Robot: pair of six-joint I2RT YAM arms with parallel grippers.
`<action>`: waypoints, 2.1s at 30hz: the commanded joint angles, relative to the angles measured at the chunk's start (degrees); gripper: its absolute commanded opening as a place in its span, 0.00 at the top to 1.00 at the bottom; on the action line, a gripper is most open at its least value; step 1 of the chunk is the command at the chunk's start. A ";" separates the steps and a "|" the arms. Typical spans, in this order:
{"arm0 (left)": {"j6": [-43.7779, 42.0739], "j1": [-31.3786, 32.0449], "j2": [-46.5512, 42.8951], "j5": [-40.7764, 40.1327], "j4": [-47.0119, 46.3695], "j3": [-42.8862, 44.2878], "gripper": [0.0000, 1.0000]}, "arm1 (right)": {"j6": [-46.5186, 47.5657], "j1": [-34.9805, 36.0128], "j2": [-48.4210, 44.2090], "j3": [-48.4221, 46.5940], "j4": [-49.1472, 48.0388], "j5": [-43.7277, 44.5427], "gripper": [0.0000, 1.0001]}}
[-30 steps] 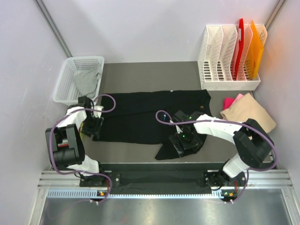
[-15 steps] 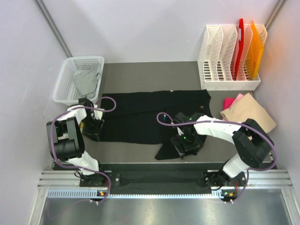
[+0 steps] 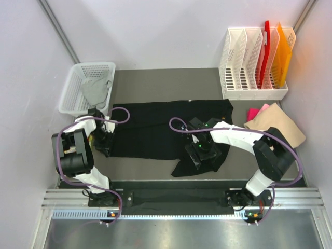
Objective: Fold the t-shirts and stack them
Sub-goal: Grap the side of the flattened tshirt closest away from the robot with both arms, then fold the other side of the tshirt into a rectangle
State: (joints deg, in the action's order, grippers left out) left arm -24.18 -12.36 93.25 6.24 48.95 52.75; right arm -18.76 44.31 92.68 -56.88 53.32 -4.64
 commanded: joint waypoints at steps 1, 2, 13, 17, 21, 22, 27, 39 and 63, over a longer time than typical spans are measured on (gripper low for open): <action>-1.22 -0.30 -1.49 0.97 -1.49 -1.25 0.83 | 1.27 -0.81 -1.54 -2.36 0.74 2.80 0.18; -1.22 -0.21 -1.67 1.14 -1.49 -1.60 0.86 | 1.27 -0.81 -1.28 -2.01 0.04 2.89 0.19; -1.74 -0.21 -4.04 1.40 -0.87 -1.86 0.97 | -1.10 -0.72 -0.31 5.38 -4.80 -0.10 0.27; -1.48 -0.21 -4.13 1.67 -0.26 -1.34 1.00 | -1.63 -0.72 0.04 5.64 -5.86 -1.15 0.49; -1.48 -0.30 -5.09 1.67 0.44 -0.46 1.00 | -2.15 -0.72 -2.32 4.07 -4.02 -0.28 0.83; -1.57 -0.21 -5.19 1.58 0.62 -0.28 1.00 | -2.15 -0.72 -2.77 3.63 -3.40 0.07 0.89; -1.74 -0.30 -6.15 1.58 2.29 1.82 1.00 | -2.15 -0.72 -6.98 2.21 1.69 0.60 0.96; -5.34 -0.30 -10.10 2.37 10.46 5.52 1.00 | -3.47 -0.72 -16.48 0.11 14.96 -1.15 0.95; -3.77 7.69 9.29 8.79 15.48 33.53 1.00 | 0.48 -10.29 -10.86 -14.05 17.26 -3.62 0.93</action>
State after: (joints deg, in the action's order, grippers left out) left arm -29.52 -8.12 97.27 13.98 65.60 80.03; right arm -19.59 36.51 79.94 -67.37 71.99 -9.10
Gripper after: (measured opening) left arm 0.108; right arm 0.078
